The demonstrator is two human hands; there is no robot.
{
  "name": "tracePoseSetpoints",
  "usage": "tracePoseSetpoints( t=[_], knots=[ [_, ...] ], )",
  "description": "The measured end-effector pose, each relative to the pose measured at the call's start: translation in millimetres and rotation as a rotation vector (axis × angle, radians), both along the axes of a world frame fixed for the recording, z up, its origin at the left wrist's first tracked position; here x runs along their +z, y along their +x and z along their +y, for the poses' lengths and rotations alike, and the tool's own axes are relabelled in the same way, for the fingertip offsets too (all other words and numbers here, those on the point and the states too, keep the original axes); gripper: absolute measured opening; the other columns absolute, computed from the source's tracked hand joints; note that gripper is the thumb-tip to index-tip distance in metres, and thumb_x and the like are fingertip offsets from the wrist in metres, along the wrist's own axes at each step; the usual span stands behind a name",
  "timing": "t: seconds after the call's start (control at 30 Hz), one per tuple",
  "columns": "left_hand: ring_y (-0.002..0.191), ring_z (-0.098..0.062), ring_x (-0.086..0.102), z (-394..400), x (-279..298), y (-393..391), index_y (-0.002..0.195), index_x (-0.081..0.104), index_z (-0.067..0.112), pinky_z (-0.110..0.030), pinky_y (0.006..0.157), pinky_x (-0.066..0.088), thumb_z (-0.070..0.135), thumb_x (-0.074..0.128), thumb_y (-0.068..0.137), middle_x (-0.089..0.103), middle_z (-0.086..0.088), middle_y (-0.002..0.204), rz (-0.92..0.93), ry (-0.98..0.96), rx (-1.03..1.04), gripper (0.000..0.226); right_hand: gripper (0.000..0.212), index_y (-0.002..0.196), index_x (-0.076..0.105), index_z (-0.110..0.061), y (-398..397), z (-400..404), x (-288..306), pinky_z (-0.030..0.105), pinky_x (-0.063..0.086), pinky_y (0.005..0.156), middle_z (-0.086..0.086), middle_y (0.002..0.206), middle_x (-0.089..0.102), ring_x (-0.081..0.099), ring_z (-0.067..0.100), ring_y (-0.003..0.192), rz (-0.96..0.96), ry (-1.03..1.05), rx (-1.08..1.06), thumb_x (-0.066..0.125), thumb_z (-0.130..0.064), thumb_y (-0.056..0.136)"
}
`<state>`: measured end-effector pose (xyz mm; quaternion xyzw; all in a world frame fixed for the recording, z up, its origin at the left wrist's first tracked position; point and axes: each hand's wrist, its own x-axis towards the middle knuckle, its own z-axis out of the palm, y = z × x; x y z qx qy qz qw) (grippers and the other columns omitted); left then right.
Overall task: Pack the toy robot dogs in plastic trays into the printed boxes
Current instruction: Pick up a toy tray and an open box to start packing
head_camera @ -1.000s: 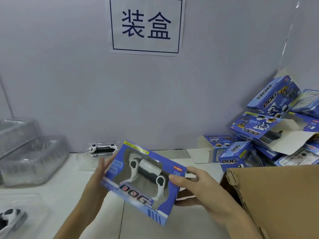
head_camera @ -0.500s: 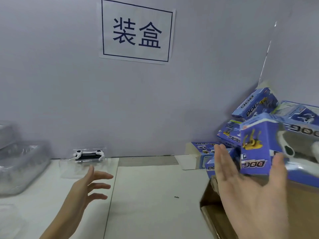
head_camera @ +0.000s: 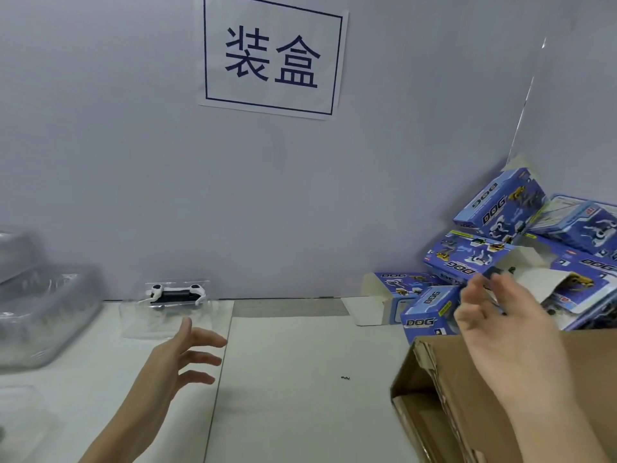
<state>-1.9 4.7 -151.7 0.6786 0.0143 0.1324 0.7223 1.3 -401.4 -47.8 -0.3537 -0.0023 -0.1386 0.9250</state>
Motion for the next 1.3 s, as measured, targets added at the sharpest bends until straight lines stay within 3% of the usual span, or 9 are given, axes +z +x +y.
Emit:
tracePoseSetpoints(
  t=[0.1,0.2,0.3,0.43,0.53,0.67,0.87,0.97,1.3],
  knots=[
    [0.092,-0.036,0.07,1.7,-0.5,0.9,0.094,0.078,0.004,-0.049,0.077,0.056,0.055,0.04,0.102,0.076,-0.012,0.109,-0.002,0.002,0.002,0.064,0.006,0.104,0.068,-0.019,26.7,9.0,21.5,0.024,0.057,0.058,0.002,0.095,0.078,0.075,0.014,0.077,0.089,-0.579,-0.108,0.068,-0.024,0.1],
    [0.089,-0.032,0.071,0.7,-0.7,2.1,0.09,0.079,0.007,-0.048,0.076,0.057,0.055,0.041,0.102,0.077,-0.011,0.108,0.0,0.017,0.011,0.062,0.023,0.114,0.062,-0.021,65.1,17.6,25.6,0.04,0.057,0.08,0.009,0.113,0.072,0.07,0.022,0.096,0.168,-1.249,-0.229,0.072,-0.032,0.097],
    [0.087,-0.03,0.072,0.0,-0.1,2.5,0.088,0.08,0.011,-0.047,0.075,0.058,0.055,0.04,0.103,0.077,-0.009,0.106,0.005,0.037,0.008,0.061,0.058,0.136,0.045,-0.019,105.9,33.5,17.6,0.051,0.048,0.101,0.019,0.141,0.043,0.049,0.038,0.126,0.351,-1.893,-0.175,0.069,-0.051,0.094],
    [0.086,-0.027,0.073,0.3,-1.1,1.5,0.087,0.08,0.014,-0.043,0.074,0.059,0.057,0.041,0.101,0.077,-0.007,0.106,0.008,0.066,0.01,0.06,0.084,0.159,0.024,-0.023,147.4,42.2,-7.2,0.073,0.031,0.113,0.034,0.162,-0.001,0.009,0.063,0.147,0.707,-2.308,-0.037,0.06,-0.063,0.094],
    [0.086,-0.026,0.073,2.1,-1.8,2.1,0.087,0.08,0.014,-0.041,0.073,0.06,0.056,0.042,0.102,0.077,-0.006,0.106,0.012,0.069,0.02,0.059,0.09,0.165,0.013,-0.02,169.4,42.0,-24.9,0.074,0.025,0.116,0.035,0.162,-0.024,-0.013,0.064,0.148,0.884,-2.405,0.078,0.061,-0.052,0.096],
    [0.087,-0.027,0.073,2.9,-2.2,2.3,0.088,0.08,0.012,-0.039,0.071,0.06,0.054,0.042,0.103,0.077,-0.006,0.105,0.017,0.076,0.03,0.059,0.097,0.166,0.007,-0.022,179.5,35.0,-33.5,0.068,0.028,0.119,0.028,0.164,-0.029,-0.011,0.059,0.152,0.92,-2.46,0.055,0.068,-0.044,0.095],
    [0.087,-0.027,0.073,1.6,-2.0,2.6,0.089,0.08,0.009,-0.038,0.07,0.06,0.053,0.043,0.104,0.078,-0.005,0.106,0.026,0.078,0.029,0.059,0.074,0.161,0.027,-0.016,170.4,32.6,-26.7,0.067,0.034,0.115,0.027,0.168,0.017,0.017,0.052,0.152,0.818,-2.496,0.014,0.059,-0.035,0.097],
    [0.087,-0.027,0.073,1.6,-1.1,1.8,0.089,0.08,0.011,-0.039,0.072,0.061,0.053,0.045,0.103,0.077,-0.005,0.106,0.033,0.081,0.028,0.057,0.05,0.139,0.056,-0.019,156.4,37.4,-14.8,0.04,0.05,0.084,0.019,0.142,0.053,0.057,0.04,0.123,0.525,-2.466,-0.26,0.055,-0.047,0.098],
    [0.09,-0.028,0.074,-17.8,4.8,-7.2,0.092,0.081,0.016,-0.039,0.073,0.061,0.056,0.055,0.092,0.077,-0.005,0.107,0.118,0.101,-0.047,0.048,0.025,0.098,0.066,-0.024,84.4,103.0,52.5,0.036,0.044,0.069,0.007,0.095,0.069,0.06,0.033,0.087,0.141,-1.994,-0.457,0.05,-0.044,0.097]
  ],
)
